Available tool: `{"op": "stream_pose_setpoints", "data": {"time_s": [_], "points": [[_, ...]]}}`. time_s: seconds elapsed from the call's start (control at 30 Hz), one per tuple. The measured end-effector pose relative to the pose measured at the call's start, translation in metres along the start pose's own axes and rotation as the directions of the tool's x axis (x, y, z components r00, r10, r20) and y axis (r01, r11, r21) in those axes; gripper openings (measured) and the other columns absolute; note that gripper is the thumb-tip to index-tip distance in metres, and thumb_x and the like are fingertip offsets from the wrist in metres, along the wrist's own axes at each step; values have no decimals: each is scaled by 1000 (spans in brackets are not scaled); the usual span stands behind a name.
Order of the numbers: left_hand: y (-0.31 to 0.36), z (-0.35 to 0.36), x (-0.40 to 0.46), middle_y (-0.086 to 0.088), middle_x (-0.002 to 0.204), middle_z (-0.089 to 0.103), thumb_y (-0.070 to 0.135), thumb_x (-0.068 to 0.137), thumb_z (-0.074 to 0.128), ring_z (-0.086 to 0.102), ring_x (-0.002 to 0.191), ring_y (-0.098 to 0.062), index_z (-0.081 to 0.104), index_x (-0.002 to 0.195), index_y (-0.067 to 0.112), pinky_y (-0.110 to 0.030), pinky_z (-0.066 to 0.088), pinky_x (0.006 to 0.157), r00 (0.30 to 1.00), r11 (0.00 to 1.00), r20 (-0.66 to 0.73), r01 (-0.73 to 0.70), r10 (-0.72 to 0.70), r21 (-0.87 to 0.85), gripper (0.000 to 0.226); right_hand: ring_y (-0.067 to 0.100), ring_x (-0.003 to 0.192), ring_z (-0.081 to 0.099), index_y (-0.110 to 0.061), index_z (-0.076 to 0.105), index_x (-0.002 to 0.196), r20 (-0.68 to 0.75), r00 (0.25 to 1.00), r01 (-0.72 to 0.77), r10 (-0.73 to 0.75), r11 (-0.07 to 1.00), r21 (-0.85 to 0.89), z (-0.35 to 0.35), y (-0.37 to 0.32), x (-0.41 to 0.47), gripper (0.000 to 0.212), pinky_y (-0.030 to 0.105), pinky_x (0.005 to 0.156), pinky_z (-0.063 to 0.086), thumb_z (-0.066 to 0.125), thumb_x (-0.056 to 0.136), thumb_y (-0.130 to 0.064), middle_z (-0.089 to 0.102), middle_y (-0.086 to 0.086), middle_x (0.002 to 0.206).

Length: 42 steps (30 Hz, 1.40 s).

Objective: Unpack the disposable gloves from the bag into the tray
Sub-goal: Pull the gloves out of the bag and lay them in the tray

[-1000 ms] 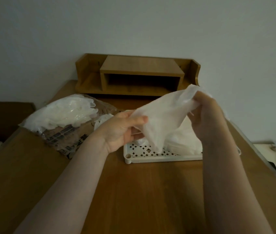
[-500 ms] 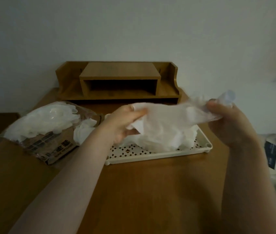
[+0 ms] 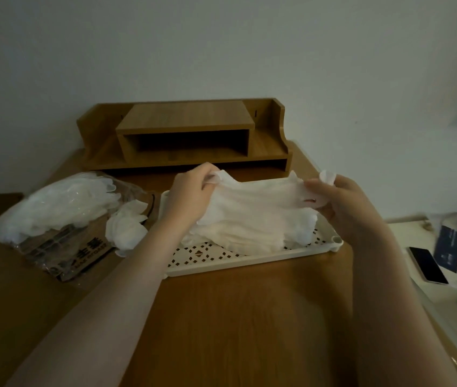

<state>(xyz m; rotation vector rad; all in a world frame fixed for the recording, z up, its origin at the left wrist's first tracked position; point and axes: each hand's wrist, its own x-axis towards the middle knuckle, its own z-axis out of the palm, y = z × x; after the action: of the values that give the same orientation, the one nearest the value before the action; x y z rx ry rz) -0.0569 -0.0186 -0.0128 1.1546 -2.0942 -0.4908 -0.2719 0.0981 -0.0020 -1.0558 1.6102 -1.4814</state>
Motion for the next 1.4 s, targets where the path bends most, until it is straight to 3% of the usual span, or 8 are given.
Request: {"op": "stream_pose_setpoints", "data": {"time_s": [0.3,0.5,0.67,0.9,1.0,1.23,1.3,1.4], "points": [[-28,14,10,0,83,54,27,100,40,45,60,-8,50,111,14,-23,32,47,992,931,92,51,-90,362,20,23,114,49,-17,44,134,-310,937,-83,-162,756,-649,35,18,22,47,36,94,43,61,91,-27,51,5,131],[-32,14,10,4,79,49,30,100,41,44,62,-8,50,114,12,-23,29,49,989,940,100,74,-113,333,24,25,142,12,-38,53,128,223,953,273,-207,261,-926,57,-2,39,41,51,113,1,58,88,-49,37,-7,146],[-33,13,10,6,72,45,28,100,40,42,59,-6,49,108,12,-22,27,48,990,939,105,55,-96,339,20,23,132,27,-35,62,88,292,948,309,-123,152,-939,65,4,57,5,43,108,14,62,90,-31,53,-7,129],[-39,13,10,4,69,43,28,101,37,40,55,-10,47,102,11,-26,27,49,994,931,62,63,-92,361,20,19,115,49,-29,59,106,421,907,385,-14,435,-814,49,4,57,18,34,100,36,56,91,-19,55,-8,114],[-38,13,10,2,72,46,29,101,36,42,57,-12,48,105,10,-27,29,50,994,931,63,64,-92,360,22,18,124,41,-34,61,104,436,900,415,5,301,-859,53,12,58,17,41,109,22,61,88,-30,55,-9,125],[-35,7,8,1,71,46,27,102,33,47,63,-16,46,113,9,-29,37,52,996,898,41,56,-82,437,24,27,73,57,-2,68,100,-102,973,121,-208,829,-546,52,7,59,38,35,67,50,51,96,-36,66,18,95],[-33,8,8,0,73,48,26,103,33,45,61,-16,44,116,8,-28,34,49,995,886,35,66,-92,458,25,23,70,57,-5,65,110,-217,968,-22,-129,814,-581,49,11,65,36,35,64,50,46,98,-34,65,17,92],[-31,10,7,-12,110,58,27,100,42,58,88,-26,40,126,7,-35,49,66,996,888,5,76,-87,454,33,32,126,45,-9,35,141,-264,957,-142,-122,596,-791,50,16,64,51,43,104,39,45,98,-34,45,15,139]]}}
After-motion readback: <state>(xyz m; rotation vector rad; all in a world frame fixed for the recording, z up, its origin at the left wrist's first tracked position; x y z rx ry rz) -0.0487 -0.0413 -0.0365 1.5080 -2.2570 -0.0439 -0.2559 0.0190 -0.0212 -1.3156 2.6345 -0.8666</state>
